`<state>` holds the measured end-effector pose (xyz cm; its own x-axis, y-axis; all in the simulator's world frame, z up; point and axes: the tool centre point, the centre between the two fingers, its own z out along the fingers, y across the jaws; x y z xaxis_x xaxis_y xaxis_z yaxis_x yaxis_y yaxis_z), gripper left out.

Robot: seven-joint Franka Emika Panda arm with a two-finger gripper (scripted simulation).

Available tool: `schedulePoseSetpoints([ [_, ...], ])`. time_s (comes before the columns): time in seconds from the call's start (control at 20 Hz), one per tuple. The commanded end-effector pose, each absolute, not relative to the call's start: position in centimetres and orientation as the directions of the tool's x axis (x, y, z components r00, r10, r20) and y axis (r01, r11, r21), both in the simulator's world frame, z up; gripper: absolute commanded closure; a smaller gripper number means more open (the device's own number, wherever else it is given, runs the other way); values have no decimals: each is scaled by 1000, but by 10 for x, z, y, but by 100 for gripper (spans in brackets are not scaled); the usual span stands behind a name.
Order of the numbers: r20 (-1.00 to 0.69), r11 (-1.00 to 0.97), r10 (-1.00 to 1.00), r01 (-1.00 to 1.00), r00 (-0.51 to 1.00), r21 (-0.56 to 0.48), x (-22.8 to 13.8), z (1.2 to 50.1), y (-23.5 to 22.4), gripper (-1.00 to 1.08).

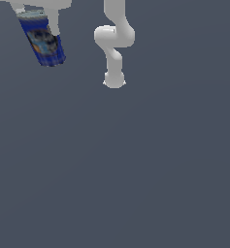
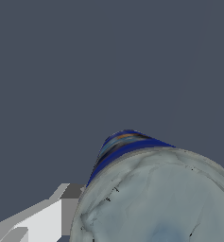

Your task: Pick up the object and move it to a goal position.

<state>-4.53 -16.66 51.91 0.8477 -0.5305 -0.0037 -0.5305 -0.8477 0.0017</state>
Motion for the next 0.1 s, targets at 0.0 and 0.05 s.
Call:
schedulePoseSetpoints([
  [0.0,0,-848,-530,-530,848,0,-45,523,-167,108],
  [0.05,0,-848,-530,-530,848,0,-45,523,-167,108],
])
